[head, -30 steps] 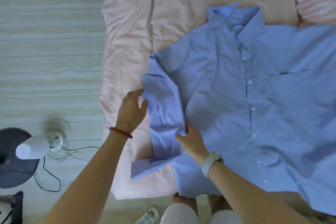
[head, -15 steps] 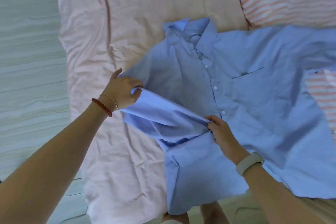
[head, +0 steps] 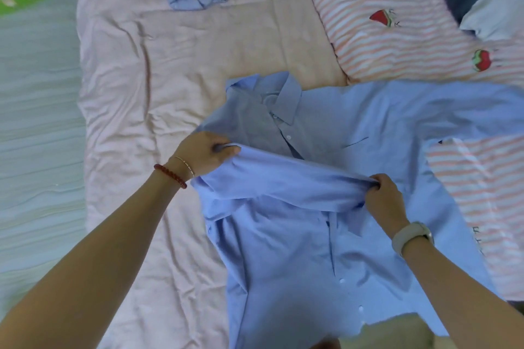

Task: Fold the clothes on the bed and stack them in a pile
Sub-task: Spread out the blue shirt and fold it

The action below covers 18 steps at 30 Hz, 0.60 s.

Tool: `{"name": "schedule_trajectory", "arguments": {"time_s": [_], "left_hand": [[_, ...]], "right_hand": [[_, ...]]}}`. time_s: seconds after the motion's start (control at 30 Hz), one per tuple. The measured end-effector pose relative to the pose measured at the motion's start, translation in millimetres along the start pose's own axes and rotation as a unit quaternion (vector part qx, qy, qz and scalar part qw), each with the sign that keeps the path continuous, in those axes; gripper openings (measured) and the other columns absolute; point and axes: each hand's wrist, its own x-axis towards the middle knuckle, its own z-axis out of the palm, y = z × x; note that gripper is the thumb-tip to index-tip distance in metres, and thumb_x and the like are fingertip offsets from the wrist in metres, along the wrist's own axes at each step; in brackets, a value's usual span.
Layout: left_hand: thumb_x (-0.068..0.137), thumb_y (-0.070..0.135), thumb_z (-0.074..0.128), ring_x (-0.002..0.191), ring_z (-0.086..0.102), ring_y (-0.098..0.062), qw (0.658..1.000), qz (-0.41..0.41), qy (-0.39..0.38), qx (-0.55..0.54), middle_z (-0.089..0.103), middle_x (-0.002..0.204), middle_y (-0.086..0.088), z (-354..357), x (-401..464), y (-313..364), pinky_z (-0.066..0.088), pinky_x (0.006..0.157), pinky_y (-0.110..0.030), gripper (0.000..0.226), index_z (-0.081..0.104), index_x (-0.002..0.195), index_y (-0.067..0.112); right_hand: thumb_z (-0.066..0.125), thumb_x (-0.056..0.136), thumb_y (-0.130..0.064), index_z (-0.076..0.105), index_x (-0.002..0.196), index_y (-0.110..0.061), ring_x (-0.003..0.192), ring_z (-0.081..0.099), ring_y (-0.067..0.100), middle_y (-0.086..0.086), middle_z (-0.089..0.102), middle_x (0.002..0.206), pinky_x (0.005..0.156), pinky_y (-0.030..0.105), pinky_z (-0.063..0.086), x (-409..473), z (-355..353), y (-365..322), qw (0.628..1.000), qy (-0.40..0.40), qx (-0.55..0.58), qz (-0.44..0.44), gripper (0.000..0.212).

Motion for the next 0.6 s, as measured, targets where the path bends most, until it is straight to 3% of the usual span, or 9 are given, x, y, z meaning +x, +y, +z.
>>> {"name": "schedule_trajectory", "arguments": {"time_s": [0.1, 0.2, 0.3, 0.37, 0.43, 0.53, 0.6], "left_hand": [[0.086, 0.055, 0.045, 0.067, 0.046, -0.021, 0.996, -0.002, 0.000, 0.091, 0.053, 0.061, -0.004, 13.4, 22.8, 11.0, 0.030, 0.069, -0.030, 0.048, 0.043, 0.058, 0.015], [0.091, 0.049, 0.047, 0.084, 0.054, -0.024, 0.984, -0.002, 0.040, 0.172, 0.061, 0.071, -0.001, 33.6, 43.8, 23.8, 0.020, 0.078, -0.031, 0.045, 0.043, 0.054, 0.023], [0.091, 0.039, 0.052, 0.108, 0.048, -0.027, 0.977, -0.050, 0.074, 0.195, 0.062, 0.102, -0.005, 58.2, 54.6, 37.0, 0.017, 0.096, -0.037, 0.025, 0.066, 0.085, 0.019], [0.089, 0.033, 0.057, 0.124, 0.038, -0.028, 0.976, -0.103, 0.118, 0.152, 0.051, 0.129, -0.005, 72.8, 53.6, 42.5, 0.011, 0.108, -0.045, 0.024, 0.064, 0.110, 0.022], [0.086, 0.029, 0.061, 0.131, 0.031, -0.031, 0.967, -0.161, 0.177, 0.093, 0.036, 0.142, -0.008, 86.0, 42.1, 48.2, 0.013, 0.109, -0.050, 0.040, 0.054, 0.125, 0.021], [0.084, 0.020, 0.063, 0.130, 0.032, -0.037, 0.946, -0.222, 0.232, 0.038, 0.035, 0.143, -0.016, 110.0, 7.8, 57.4, 0.024, 0.105, -0.050, 0.048, 0.050, 0.130, 0.011], [0.083, 0.011, 0.063, 0.129, 0.036, -0.039, 0.954, -0.206, 0.214, 0.030, 0.039, 0.141, -0.020, 127.6, -19.1, 59.2, 0.030, 0.103, -0.050, 0.048, 0.051, 0.129, 0.004]], "right_hand": [[0.032, 0.095, -0.008, 0.041, 0.116, -0.016, 0.055, 0.042, 0.026, 0.009, 0.048, 0.067, 0.051, 0.030, 0.030, 14.2, -14.2, 12.5, 1.000, -0.023, 0.005, 0.001, 0.024], [0.035, 0.094, -0.009, 0.032, 0.103, -0.021, 0.052, 0.031, 0.021, 0.004, 0.036, 0.061, 0.049, 0.030, 0.021, 34.2, -29.7, 25.0, 0.994, -0.087, -0.064, -0.011, 0.015], [0.040, 0.092, -0.006, 0.032, 0.079, -0.018, 0.054, 0.032, 0.023, 0.006, 0.036, 0.063, 0.052, 0.031, 0.024, 50.5, -46.6, 42.2, 0.975, -0.130, -0.176, -0.024, 0.020], [0.043, 0.094, -0.009, 0.043, 0.079, -0.018, 0.063, 0.045, 0.029, 0.010, 0.049, 0.073, 0.056, 0.033, 0.032, 59.3, -54.5, 54.8, 0.965, -0.078, -0.243, -0.054, 0.016], [0.044, 0.095, -0.016, 0.055, 0.098, -0.013, 0.085, 0.055, 0.035, 0.013, 0.060, 0.095, 0.063, 0.034, 0.038, 64.2, -57.8, 63.9, 0.950, -0.007, -0.298, -0.091, 0.012], [0.045, 0.094, -0.017, 0.059, 0.102, -0.007, 0.093, 0.056, 0.038, 0.018, 0.062, 0.100, 0.068, 0.036, 0.037, 66.5, -55.4, 70.9, 0.947, 0.053, -0.297, -0.108, 0.019], [0.053, 0.089, -0.010, 0.060, 0.103, -0.001, 0.092, 0.056, 0.040, 0.023, 0.061, 0.098, 0.077, 0.043, 0.039, 61.2, -49.0, 73.1, 0.934, 0.112, -0.305, -0.145, 0.018]]}}
